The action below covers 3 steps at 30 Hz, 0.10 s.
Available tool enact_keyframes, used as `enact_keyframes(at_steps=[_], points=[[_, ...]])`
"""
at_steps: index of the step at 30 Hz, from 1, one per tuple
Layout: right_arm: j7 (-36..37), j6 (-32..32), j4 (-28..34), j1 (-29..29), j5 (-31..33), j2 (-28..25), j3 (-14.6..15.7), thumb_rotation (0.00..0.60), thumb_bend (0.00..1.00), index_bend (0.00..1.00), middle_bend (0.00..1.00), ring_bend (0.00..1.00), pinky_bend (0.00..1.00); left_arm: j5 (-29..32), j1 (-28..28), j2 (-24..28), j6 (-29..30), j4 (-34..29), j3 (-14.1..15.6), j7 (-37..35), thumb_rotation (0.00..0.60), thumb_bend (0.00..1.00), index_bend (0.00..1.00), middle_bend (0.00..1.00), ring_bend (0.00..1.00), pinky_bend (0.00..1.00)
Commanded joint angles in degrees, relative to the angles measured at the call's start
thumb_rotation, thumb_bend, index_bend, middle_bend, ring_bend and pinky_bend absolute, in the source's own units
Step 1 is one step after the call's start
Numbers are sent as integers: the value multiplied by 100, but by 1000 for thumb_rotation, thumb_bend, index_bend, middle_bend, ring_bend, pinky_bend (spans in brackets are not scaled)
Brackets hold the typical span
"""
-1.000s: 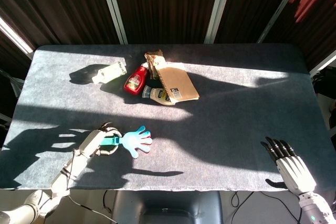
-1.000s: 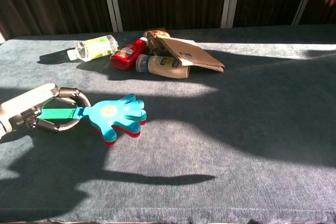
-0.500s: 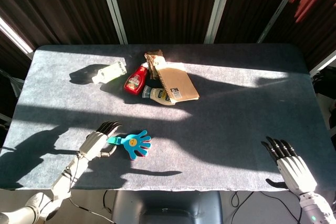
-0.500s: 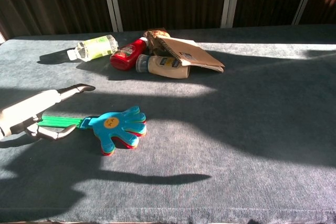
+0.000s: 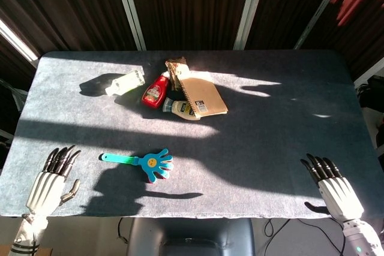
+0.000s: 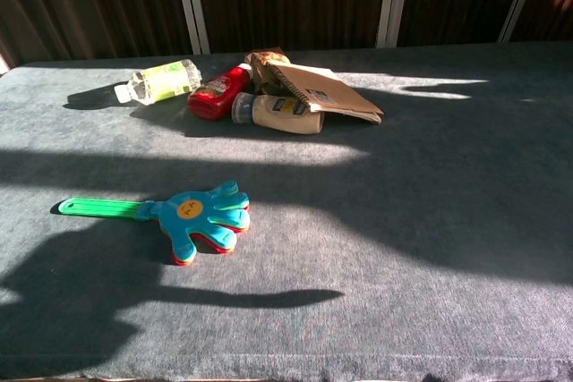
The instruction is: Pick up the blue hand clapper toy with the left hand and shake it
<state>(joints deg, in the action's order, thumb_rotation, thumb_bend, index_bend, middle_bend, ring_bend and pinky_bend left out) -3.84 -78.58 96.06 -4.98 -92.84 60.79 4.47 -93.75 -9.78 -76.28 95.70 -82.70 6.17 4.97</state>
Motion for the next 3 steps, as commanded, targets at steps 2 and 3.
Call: enact_keyframes(at_steps=[2,3], points=[[-10,-24,2,18,-3,6,-1,600,149,0,0,0,0,-138,149,246,38,-141,80,134,600,434,0,0,0,0],[-4,-24,4,16,7,3,-8,600,149,0,0,0,0,-135,151,261,5,-148,74,105,600,434,0,0,0,0]])
